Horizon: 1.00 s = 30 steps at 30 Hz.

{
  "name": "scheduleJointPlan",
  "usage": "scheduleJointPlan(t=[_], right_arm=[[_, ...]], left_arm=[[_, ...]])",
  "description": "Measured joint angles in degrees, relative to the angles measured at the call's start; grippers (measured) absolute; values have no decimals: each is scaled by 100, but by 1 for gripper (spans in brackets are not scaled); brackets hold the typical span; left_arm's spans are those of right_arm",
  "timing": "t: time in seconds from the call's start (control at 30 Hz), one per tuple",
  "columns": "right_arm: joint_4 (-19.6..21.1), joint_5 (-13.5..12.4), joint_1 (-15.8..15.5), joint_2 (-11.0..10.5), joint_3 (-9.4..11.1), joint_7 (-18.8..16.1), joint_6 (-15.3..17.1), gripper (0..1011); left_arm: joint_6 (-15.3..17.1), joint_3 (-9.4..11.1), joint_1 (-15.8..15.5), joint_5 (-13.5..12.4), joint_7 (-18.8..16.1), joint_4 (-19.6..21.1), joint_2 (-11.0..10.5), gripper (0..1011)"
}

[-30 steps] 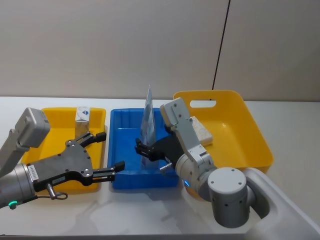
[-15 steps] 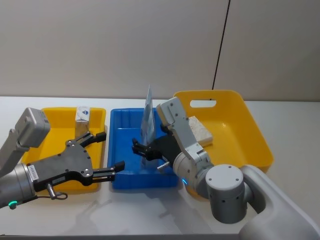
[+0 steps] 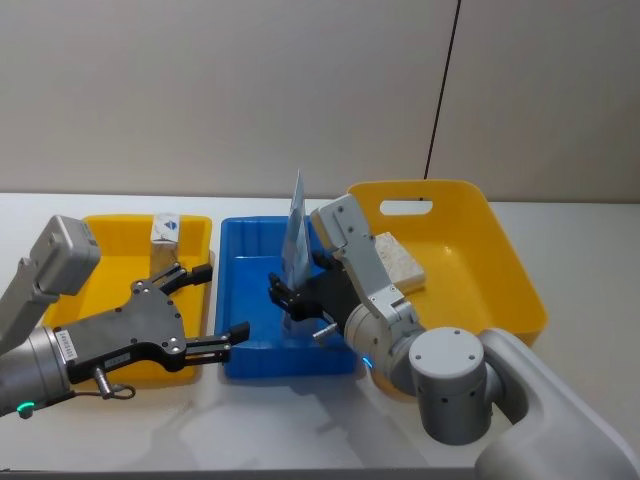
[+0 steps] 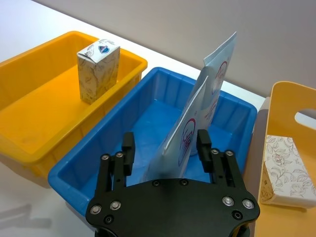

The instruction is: Bimanual collaborative sorting of washing and personal care products

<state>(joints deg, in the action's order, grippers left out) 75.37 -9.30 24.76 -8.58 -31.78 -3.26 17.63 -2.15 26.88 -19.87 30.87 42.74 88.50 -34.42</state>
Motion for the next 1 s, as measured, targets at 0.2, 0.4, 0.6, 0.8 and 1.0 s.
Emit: scheduleJointPlan(t=[0.2,0.4,0.6,0.8,1.0], right_arm=[[-23,4,13,7,0,-9,-9,583],[-36,7,18,10,0,-14,-13,389],[-44,9,21,14,0,-20,-17,223],[-48,12,24,16,0,-24,-19,135],[-50,15,26,17,0,-25,-19,128]], left_arm=[[0,0,0,0,0,0,0,1001],[0,0,0,0,0,0,0,1001],[0,0,0,0,0,0,1,1001],[0,0,0,0,0,0,0,1001],[0,0,0,0,0,0,0,1001]])
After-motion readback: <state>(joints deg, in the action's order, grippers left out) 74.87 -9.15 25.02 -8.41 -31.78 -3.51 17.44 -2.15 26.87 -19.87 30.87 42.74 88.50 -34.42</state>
